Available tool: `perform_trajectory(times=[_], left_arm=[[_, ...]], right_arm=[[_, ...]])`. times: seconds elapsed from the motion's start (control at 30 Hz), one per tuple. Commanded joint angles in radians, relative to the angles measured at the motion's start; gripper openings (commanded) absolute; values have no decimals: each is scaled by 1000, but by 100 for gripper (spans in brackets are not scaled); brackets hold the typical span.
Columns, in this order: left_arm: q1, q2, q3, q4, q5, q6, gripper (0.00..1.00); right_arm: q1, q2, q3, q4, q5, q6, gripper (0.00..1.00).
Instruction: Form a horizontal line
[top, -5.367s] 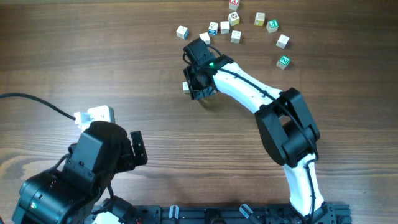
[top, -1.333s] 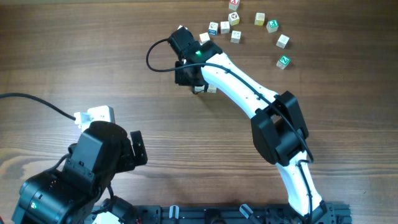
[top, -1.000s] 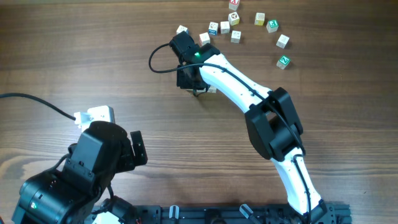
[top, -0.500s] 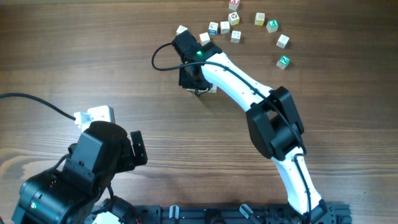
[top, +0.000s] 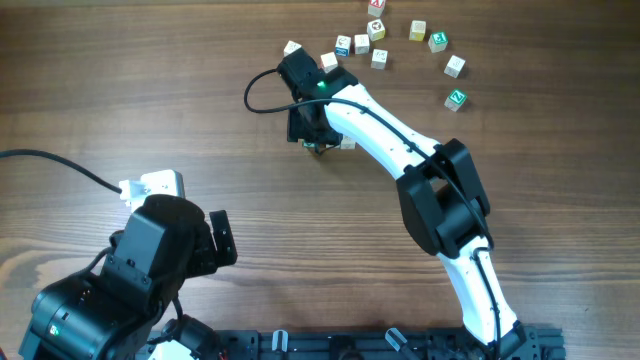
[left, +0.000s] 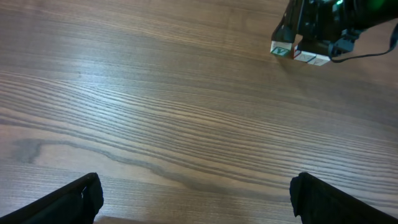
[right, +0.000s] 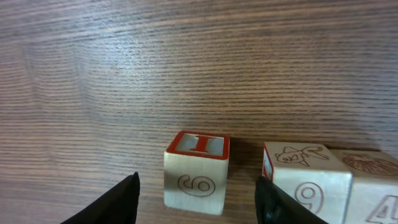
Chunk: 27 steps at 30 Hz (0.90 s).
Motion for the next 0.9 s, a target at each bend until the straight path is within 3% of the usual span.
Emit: perform_trajectory(times=[0.0, 0.1, 0.17, 0.23, 0.4, 0.6, 0.87], left_arm=[[6, -2, -4, 2, 5, -17, 100], [6, -2, -4, 2, 5, -17, 100], [6, -2, -4, 2, 5, -17, 100], [6, -2, -4, 2, 5, -17, 100], [6, -2, -4, 2, 5, -17, 100], [6, -2, -4, 2, 5, -17, 100], [6, -2, -4, 2, 5, -17, 100]], right_arm=[[-7, -94, 19, 0, -3, 2, 60], [-9, -124, 19, -10, 2, 30, 60], [-17, -140, 19, -42, 43, 139, 63], [-39, -148, 19, -119, 79, 367, 75], [-103, -145, 17, -225, 63, 756, 77], [-129, -118, 16, -196, 62, 894, 76], [-129, -43, 16, -222, -8, 970, 75]])
